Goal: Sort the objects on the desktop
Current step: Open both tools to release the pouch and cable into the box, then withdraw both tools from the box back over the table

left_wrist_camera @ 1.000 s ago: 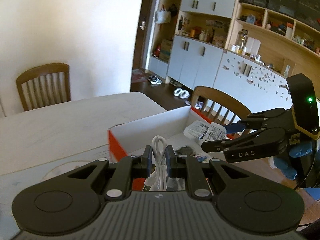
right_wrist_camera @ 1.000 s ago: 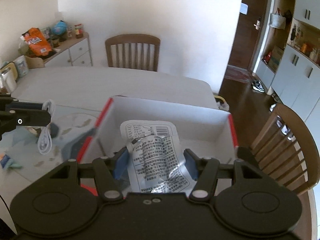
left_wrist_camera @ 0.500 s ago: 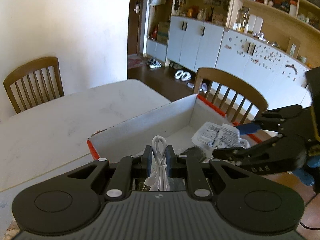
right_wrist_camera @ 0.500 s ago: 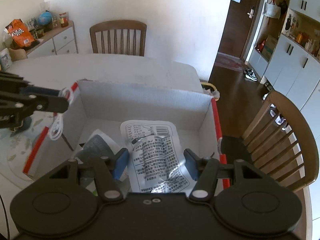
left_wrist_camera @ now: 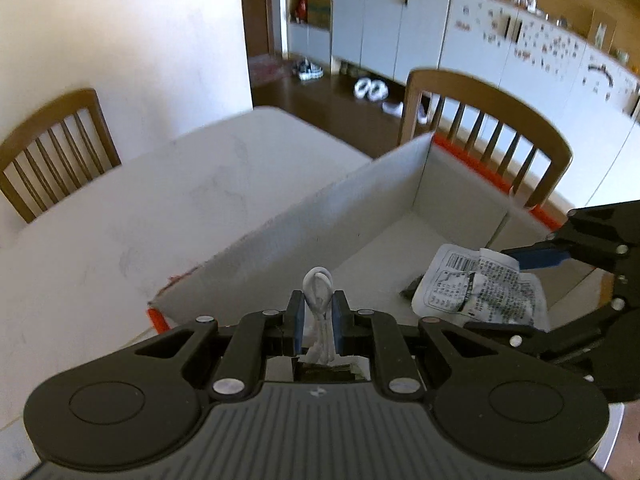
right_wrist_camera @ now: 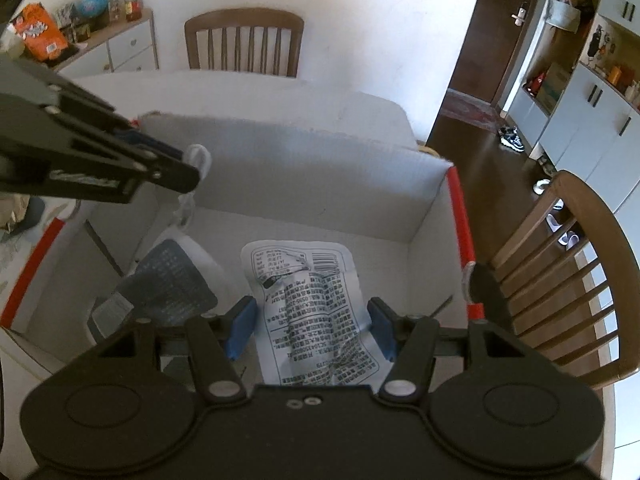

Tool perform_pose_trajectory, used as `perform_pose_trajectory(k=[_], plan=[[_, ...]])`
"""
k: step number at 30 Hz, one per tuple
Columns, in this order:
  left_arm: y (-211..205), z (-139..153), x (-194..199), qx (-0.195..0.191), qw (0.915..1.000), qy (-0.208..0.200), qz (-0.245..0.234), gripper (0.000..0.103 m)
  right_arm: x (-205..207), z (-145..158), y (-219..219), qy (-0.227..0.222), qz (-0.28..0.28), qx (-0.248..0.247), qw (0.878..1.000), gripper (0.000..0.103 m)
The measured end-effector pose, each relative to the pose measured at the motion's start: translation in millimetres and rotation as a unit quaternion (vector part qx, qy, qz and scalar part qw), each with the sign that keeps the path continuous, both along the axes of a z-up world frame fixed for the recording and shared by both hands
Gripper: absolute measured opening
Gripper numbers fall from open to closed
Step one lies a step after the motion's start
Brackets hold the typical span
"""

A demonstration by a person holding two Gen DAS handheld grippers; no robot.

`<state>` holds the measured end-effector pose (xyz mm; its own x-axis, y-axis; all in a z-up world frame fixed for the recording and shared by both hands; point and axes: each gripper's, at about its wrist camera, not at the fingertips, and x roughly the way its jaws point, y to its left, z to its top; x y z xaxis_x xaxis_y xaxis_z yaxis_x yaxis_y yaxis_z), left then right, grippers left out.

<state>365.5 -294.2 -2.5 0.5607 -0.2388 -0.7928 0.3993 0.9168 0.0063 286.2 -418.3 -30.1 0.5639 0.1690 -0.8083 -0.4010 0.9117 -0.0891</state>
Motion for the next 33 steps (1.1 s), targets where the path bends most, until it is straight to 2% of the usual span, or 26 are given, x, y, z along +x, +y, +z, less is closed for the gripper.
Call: perform_pose_trajectory(k=[7,14,21,25,27,33], plan=[[-12.3,-19.1,14.4,0.034,0.9990,0.024,-0.013,0.013,4.6,-14.6,1.2,0.016,0.002,-0.014,1.000,0.060],[-17.7,-30.5,25.4,0.048,0.9972,0.056,-0.014,0.013,5.9,-24.4,3.8,0.030,0.000,-0.022,0.999,0.061],[-15.5,-31.4,26.0,0.036,0.9962,0.078,-0.015,0.013,3.0,-28.5,2.6,0.037,-0.001,-0.018,0.999,0.065],[-10.7,-26.7,20.3,0.031,0.9968,0.073,-0.012,0.013,2.2,-24.8,0.9,0.035,-0.002,-0.015,0.999,0.068],[-9.2,-23.6,16.4,0.029,0.9971,0.069,-0.011,0.013,0.5,-21.5,-0.2,0.030,-0.003,-0.007,1.000,0.076],[-5.3,-8.8,8.9,0.017,0.9981,0.058,-0.013,0.013,-5.7,-5.9,0.4,0.019,-0.003,0.002,1.000,0.077]])
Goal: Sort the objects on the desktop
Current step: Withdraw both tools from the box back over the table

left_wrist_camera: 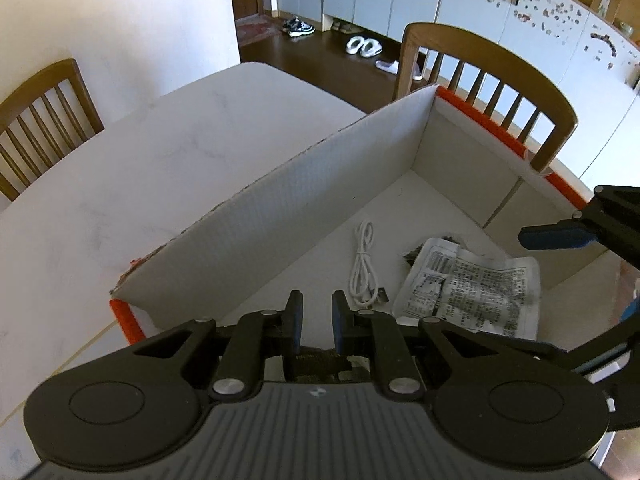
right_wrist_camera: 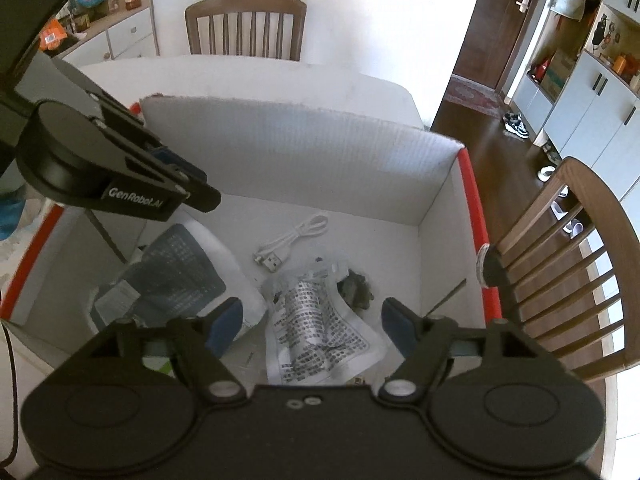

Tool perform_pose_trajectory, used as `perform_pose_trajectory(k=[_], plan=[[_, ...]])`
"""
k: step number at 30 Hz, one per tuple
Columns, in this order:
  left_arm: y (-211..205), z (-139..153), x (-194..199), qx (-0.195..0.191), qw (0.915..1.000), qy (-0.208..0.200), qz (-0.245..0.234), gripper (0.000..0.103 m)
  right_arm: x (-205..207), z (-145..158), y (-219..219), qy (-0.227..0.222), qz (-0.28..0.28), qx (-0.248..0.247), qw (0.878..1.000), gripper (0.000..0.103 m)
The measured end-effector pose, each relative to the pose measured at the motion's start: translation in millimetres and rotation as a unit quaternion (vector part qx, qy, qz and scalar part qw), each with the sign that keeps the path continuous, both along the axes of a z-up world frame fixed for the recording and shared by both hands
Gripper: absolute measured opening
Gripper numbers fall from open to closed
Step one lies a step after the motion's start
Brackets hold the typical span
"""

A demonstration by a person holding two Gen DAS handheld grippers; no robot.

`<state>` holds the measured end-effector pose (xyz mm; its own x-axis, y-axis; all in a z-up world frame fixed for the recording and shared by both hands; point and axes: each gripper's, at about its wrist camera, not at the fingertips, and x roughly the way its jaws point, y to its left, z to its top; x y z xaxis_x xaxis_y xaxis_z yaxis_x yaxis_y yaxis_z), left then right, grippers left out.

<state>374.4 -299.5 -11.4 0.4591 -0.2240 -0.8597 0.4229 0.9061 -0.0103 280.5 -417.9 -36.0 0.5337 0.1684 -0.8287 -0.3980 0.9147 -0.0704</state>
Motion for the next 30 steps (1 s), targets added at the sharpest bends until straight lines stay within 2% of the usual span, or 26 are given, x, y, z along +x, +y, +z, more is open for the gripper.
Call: perform_pose_trajectory(k=[13,15,17,20,21,25,30], plan=[[16.1,34.5,-48.1,-0.045,0.9985,-0.031,-0.004,0.014,-18.1,43.7,-0.3,-0.027,-0.017,0.024,0.999,0.079],[18.3,38.3,-59.3,-0.047,0.9982,-0.037,-0.005,0.026,-22.3,48.1,1.0,-0.031,-0.019,0.028,0.999,0.082],[19.9,41.0,-68.6,-0.054,0.9978,-0.040,-0.005,0.033,-25.1,49.5,2.3,-0.030,-0.020,0.033,0.999,0.082],[25.6,45.4,-84.4,-0.065,0.9968,-0.046,-0.004,0.056,-32.5,51.1,6.8,-0.031,-0.026,0.036,0.999,0.083],[27.3,47.0,-90.4,-0.066,0.9965,-0.051,-0.003,0.061,-35.2,52.2,7.9,-0.032,-0.025,0.038,0.998,0.085],[39.3,52.0,-112.3,-0.079,0.9951,-0.059,0.000,0.063,-47.0,57.5,12.9,-0.043,-0.021,0.050,0.998,0.094],[56.2,55.8,-134.2,-0.081,0.9943,-0.069,0.011,0.077,-56.8,62.9,19.0,-0.051,-0.031,0.060,0.996,0.098]])
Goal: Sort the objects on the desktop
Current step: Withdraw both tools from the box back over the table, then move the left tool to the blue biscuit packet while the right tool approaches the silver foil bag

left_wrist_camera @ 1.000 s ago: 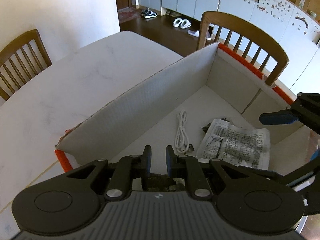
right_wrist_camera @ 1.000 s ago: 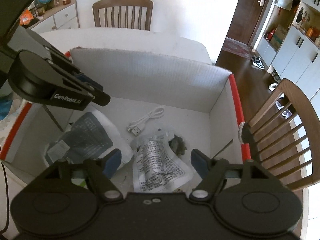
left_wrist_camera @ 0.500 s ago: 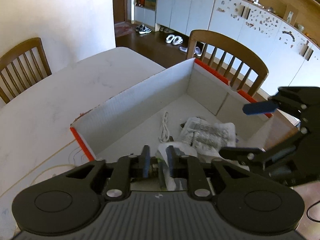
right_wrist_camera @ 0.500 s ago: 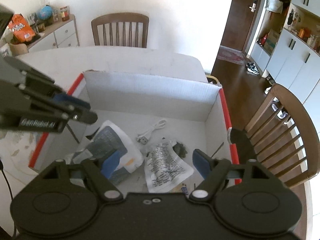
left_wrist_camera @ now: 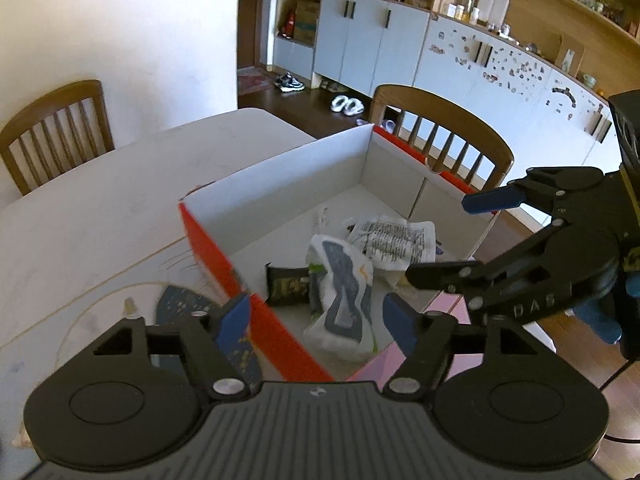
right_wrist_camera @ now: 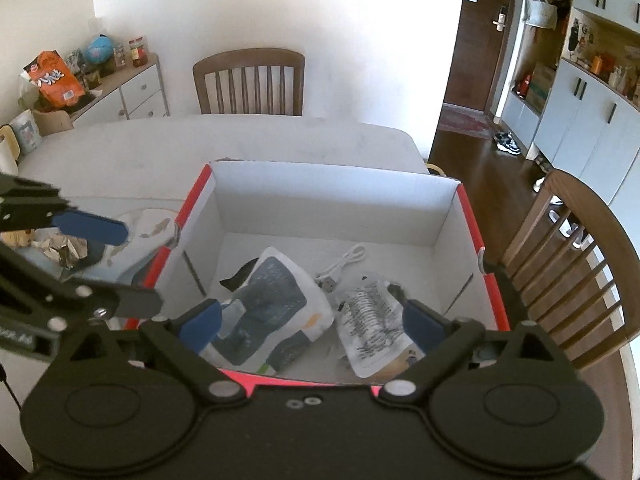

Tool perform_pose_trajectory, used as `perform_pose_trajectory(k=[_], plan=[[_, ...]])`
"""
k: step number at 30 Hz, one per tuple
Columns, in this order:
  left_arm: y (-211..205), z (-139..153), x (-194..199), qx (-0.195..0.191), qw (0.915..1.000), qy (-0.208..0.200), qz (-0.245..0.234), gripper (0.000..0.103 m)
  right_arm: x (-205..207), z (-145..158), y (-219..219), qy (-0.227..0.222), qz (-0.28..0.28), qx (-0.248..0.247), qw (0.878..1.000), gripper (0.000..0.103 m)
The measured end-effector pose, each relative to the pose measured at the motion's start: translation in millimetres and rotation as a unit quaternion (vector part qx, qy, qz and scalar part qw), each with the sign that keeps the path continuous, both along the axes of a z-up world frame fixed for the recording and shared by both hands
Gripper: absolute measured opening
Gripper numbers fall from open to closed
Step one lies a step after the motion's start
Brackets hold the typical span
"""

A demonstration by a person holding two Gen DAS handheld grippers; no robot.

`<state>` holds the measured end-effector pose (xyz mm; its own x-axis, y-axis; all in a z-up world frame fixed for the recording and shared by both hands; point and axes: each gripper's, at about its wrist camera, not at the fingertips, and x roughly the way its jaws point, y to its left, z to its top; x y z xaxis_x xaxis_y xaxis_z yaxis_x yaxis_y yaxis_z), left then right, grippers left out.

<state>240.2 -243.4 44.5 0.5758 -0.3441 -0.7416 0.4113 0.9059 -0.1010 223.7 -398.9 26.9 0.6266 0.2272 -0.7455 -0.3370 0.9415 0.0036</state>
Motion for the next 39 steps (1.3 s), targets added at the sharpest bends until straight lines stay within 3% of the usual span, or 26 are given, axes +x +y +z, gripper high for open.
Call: perform_pose_trajectory(k=[2,7,10,22,39], plan=[[7.6,1.1,-6.5,-0.003,1.0000,-0.001,0.006,0.085,-3.1,1.6,3.0,-0.001,-0.004,0.002,1.000,0.098],[27.0,3.4,-24.1,-0.012,0.9998,-0.010,0.014,0.091,-13.6,5.1,16.6,-0.008,-0.009,0.006,1.000,0.100],[40.7,2.7,-36.4,-0.014,0.9995,-0.017,0.021,0.103,-20.8,5.8,26.7,-0.013,-0.012,0.011,1.000,0.100],[107.6,-4.8,-91.3,-0.023,0.9992,-0.026,0.019,0.103,-53.5,7.2,84.7,-0.022,-0.009,0.022,0.999,0.100],[197.7,-17.8,-148.9,-0.048,0.9978,-0.043,0.015,0.103,-95.2,-7.5,163.9,0.001,0.008,0.026,1.000,0.100]])
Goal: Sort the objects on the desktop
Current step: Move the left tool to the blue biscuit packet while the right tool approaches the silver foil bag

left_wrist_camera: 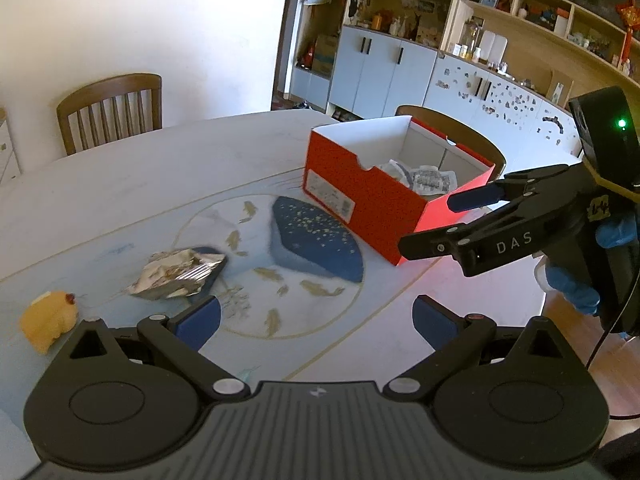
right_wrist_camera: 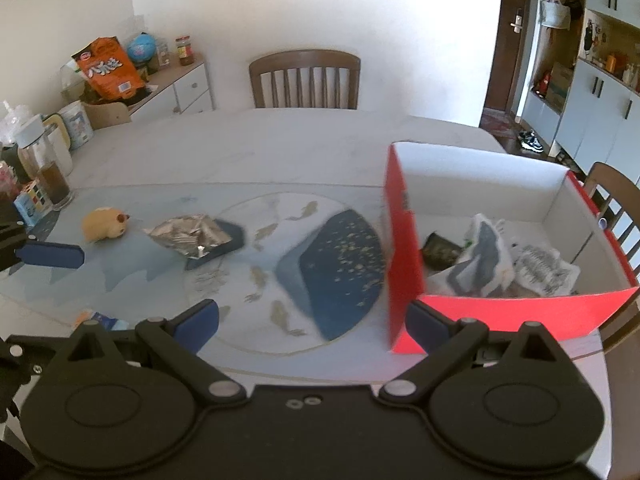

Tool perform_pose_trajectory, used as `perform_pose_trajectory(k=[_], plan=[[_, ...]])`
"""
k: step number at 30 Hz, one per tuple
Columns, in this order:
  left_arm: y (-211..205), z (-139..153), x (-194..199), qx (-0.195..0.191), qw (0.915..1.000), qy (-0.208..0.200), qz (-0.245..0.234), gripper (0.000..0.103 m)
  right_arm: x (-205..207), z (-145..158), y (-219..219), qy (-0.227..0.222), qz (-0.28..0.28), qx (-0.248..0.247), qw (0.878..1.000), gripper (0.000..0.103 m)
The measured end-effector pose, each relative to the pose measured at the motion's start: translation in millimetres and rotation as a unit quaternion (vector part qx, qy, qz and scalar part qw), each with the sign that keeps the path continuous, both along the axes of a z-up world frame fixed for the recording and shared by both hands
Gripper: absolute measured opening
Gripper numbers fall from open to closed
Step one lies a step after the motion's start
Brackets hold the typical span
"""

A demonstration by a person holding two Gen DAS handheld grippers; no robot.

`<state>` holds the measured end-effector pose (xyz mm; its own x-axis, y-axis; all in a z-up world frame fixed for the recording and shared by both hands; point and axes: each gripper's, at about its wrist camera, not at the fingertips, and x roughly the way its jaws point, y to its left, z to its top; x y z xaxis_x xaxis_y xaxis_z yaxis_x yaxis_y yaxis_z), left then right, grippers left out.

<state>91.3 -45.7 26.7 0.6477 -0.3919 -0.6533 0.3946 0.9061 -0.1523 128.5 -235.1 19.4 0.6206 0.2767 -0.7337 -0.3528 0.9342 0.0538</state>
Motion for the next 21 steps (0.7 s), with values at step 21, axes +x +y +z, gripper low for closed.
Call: perform_pose_trajectory(k=[21], plan=[[67.1,-38.3,-15.1,0.019,0.9992,-0.006,-0.036,0.103,-3.4,-24.0,64.9,0.017,0.034,0.002,0.999,0.100]])
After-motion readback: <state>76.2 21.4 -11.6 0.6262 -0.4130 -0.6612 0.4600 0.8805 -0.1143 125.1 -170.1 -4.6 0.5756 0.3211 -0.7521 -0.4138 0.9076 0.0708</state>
